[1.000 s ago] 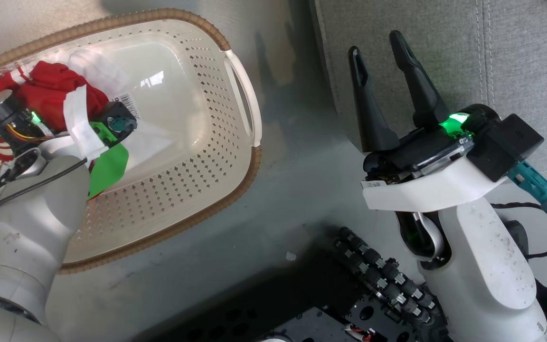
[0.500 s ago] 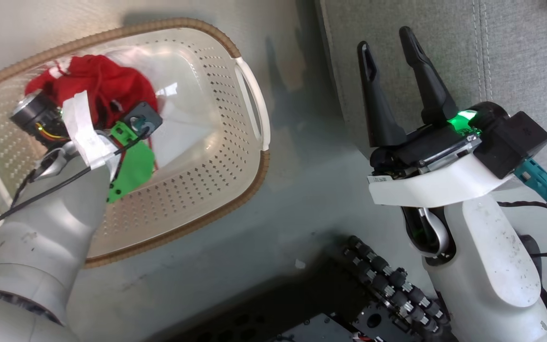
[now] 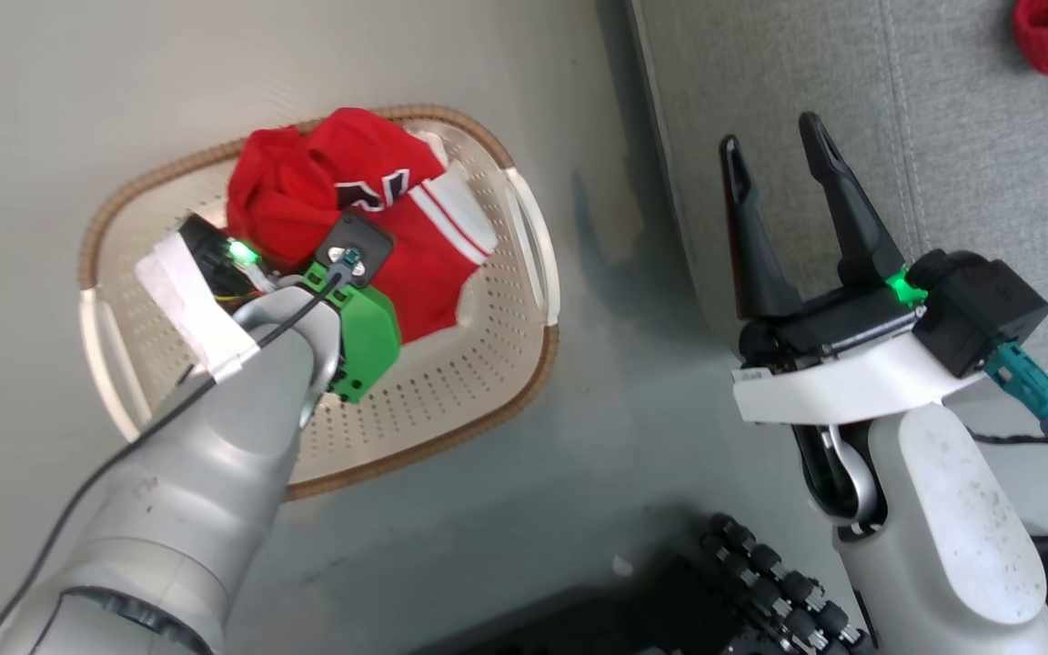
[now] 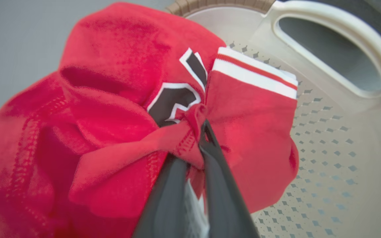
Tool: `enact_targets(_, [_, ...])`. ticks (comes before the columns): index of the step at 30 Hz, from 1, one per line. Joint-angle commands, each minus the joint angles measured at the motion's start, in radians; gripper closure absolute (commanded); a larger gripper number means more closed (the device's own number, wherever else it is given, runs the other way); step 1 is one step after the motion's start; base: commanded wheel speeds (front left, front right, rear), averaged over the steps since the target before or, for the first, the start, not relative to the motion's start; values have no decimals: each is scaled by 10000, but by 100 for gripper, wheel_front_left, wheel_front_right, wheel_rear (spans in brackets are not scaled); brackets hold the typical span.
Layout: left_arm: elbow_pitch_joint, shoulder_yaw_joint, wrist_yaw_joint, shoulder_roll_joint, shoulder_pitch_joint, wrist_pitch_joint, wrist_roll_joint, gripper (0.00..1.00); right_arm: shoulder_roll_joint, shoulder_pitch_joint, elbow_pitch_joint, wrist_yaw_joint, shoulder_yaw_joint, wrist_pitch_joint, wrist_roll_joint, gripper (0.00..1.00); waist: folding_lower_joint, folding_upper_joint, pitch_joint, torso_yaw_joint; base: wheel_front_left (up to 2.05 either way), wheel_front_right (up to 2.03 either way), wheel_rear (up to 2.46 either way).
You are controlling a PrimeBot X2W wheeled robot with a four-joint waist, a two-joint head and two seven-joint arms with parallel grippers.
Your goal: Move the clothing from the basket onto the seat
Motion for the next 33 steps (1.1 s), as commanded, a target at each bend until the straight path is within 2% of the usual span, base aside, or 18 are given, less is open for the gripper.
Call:
enact_targets(1, [-141,110,21,-91,224,-175,-260,100,-72,247,64,-10,-79,-35,-99,0,0,0,-1050,640,0,0,0])
enact_targets(11, [-2390,646,228,-245,1386,-748,-1385,100,-146,1236,-40,-10,-554,349,-439,0,0,0,-2982,1211,0,0,0])
enact_targets(14, [-3458,797,388,-243,1772,-795,-1545,100,-140,1531,-169,-10,-658,602,-496,0,0,0,-3507,1329,0,0,0])
enact_targets(24, [-7942,1643,889,308,3378,-783,-1830,100,-97,2207,-629,-10,-843,1242,-679,0,0,0,-4627,1540,0,0,0])
enact_targets(33, [-10561,2585,1150,467,4566,-782,-1855,100,-72,2736,-723,-10,-902,1597,-759,0,0,0,-5542,1739,0,0,0])
